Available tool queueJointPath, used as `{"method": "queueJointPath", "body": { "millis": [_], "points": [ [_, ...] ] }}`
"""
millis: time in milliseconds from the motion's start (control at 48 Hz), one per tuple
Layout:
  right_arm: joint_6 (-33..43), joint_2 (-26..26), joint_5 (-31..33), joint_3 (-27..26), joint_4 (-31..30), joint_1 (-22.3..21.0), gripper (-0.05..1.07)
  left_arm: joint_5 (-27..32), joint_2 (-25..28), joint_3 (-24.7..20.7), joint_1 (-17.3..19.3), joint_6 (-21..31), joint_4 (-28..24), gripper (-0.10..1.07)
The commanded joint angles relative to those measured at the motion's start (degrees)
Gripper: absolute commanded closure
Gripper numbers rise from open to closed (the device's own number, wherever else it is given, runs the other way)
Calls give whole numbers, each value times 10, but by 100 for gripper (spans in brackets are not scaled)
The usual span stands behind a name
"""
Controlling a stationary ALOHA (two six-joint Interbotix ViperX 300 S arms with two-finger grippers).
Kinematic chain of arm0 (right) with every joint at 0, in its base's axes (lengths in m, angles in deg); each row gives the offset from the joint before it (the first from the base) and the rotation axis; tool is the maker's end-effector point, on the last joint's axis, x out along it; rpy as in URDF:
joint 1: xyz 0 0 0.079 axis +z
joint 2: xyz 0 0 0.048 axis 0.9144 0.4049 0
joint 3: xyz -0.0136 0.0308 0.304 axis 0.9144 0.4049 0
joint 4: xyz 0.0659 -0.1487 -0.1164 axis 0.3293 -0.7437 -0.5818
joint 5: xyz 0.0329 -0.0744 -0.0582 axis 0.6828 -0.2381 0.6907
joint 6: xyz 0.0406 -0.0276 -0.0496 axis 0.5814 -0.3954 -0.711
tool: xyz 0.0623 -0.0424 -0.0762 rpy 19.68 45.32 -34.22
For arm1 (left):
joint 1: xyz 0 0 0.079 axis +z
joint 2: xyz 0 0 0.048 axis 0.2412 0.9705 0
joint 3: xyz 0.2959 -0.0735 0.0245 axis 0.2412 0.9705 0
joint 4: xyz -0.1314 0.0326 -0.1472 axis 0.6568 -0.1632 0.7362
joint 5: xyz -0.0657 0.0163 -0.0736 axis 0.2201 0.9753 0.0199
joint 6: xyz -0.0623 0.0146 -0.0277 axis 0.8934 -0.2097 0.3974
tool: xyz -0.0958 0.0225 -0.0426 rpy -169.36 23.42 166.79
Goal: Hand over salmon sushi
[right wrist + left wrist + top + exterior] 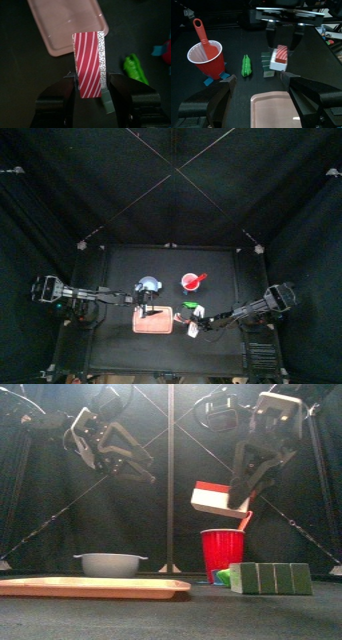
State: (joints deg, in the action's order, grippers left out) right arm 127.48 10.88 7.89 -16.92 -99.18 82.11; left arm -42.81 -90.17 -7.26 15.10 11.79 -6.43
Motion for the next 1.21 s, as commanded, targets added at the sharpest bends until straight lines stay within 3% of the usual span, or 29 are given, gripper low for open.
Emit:
{"method": "queueJointPath", "body": {
  "millis": [0, 333, 562, 729, 1188],
  "points": [
    [-1, -32, -10, 5, -39, -20, 38, -3, -12, -3, -1, -1, 1, -6],
    [-6, -41, -126, 40, -142, -66, 38, -17, -17, 9, -2, -1, -51, -6],
    [-5, -40, -134, 41, -196, -87, 38, -54, -9, 11, -2, 2, -56, -6],
    [-2, -38, -134, 37, -220, -98, 38, -62, 14, 4, -2, 1, -31, -6],
    [-2, -36, -156, 39, -226, -98, 38, -88, 105, -48, 6, -11, -28, -6]
  ]
}}
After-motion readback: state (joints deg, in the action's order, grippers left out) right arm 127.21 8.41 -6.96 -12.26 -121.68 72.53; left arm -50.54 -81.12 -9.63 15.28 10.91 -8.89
